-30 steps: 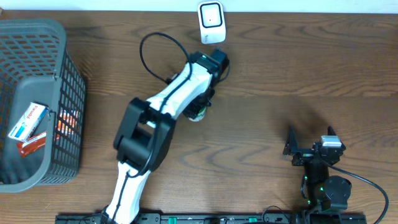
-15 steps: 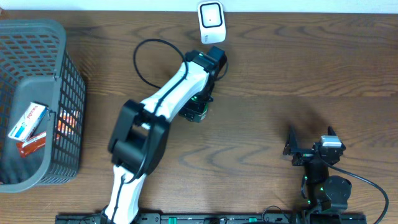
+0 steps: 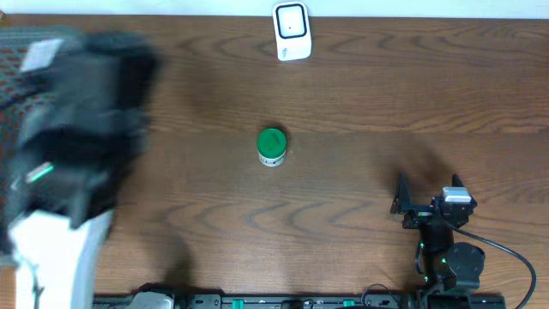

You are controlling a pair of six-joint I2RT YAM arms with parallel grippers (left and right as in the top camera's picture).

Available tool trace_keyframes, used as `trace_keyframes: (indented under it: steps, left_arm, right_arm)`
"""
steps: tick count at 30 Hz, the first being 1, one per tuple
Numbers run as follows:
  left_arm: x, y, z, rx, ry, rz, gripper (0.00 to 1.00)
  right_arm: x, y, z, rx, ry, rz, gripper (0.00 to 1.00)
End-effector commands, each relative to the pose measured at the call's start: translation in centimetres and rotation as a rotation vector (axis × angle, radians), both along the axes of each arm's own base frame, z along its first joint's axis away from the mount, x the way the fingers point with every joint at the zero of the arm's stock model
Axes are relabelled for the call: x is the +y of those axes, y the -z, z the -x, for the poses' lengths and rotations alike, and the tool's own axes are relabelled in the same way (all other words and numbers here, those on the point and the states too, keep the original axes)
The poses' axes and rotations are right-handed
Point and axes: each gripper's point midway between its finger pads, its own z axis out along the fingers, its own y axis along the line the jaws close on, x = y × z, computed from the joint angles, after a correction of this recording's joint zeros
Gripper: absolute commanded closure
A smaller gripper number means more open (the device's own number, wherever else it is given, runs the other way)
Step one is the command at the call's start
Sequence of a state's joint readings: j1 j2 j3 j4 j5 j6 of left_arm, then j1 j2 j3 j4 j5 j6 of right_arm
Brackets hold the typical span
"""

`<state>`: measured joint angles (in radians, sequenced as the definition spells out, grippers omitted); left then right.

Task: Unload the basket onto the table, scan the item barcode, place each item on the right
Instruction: 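Reach the left gripper into the basket and grasp the orange packet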

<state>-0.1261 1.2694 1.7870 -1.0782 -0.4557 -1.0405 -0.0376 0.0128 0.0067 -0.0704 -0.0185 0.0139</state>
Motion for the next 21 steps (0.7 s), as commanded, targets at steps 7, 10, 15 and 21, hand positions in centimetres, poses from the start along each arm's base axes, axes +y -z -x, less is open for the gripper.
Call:
trace_keyframes:
  steps: [7,10,15,21]
  left_arm:
    - [16.7,7.1,5.6,0.290,-0.322,0.148,0.06]
    - [18.7,12.1,4.8,0.427,-0.291,0.268,0.06]
    - [19.8,19.0,1.8,0.643,-0.126,0.294,0.06]
    - [18.1,26.4,0.0,0.867,0.004,0.371,0.06]
  right_arm:
    - [0.0,0.1,0.0,0.001,-0.001,-0.007,0.01]
    - [0.1,0.1,0.0,0.001,-0.001,-0.007,0.01]
    - [0.1,0.1,0.0,0.001,-0.001,-0.007,0.01]
    - [0.0,0.1,0.0,0.001,-0.001,-0.007,0.01]
